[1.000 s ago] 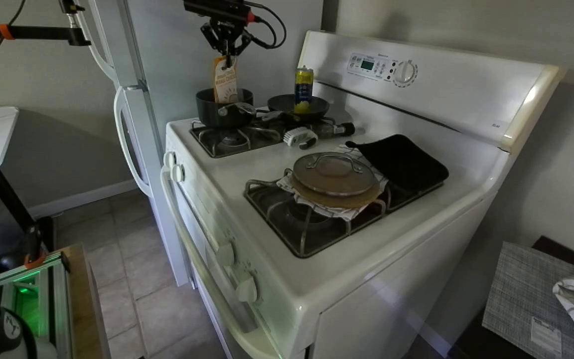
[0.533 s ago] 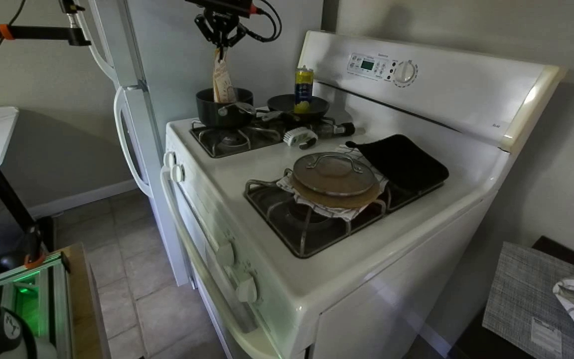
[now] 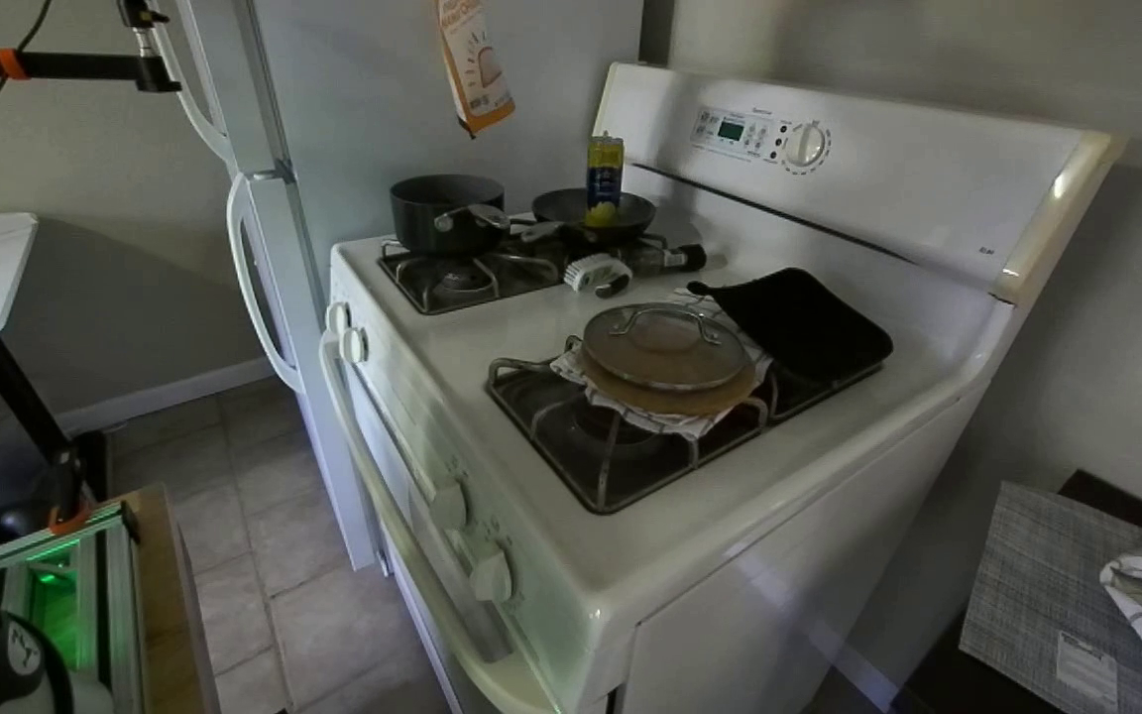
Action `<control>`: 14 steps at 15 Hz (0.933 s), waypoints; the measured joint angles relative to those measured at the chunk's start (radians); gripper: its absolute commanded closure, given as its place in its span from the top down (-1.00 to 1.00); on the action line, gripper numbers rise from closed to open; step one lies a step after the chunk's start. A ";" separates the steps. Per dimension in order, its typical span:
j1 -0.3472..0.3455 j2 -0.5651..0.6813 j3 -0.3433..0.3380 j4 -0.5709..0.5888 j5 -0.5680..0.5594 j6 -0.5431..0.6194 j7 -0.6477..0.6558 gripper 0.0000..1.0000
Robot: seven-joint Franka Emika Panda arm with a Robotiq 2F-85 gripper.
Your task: Take the orange packet out of the pot
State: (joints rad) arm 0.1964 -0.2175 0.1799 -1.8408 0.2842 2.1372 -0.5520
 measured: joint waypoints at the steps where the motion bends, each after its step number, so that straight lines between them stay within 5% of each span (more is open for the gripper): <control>1: -0.013 -0.041 -0.027 -0.028 -0.003 0.005 0.012 -0.95; 8: -0.020 -0.101 -0.093 -0.085 -0.021 -0.011 0.009 -0.99; 14: -0.085 0.015 -0.151 0.011 -0.240 -0.008 0.008 -0.99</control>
State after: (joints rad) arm 0.1112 -0.2027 0.0292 -1.8302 0.0446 2.1289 -0.5443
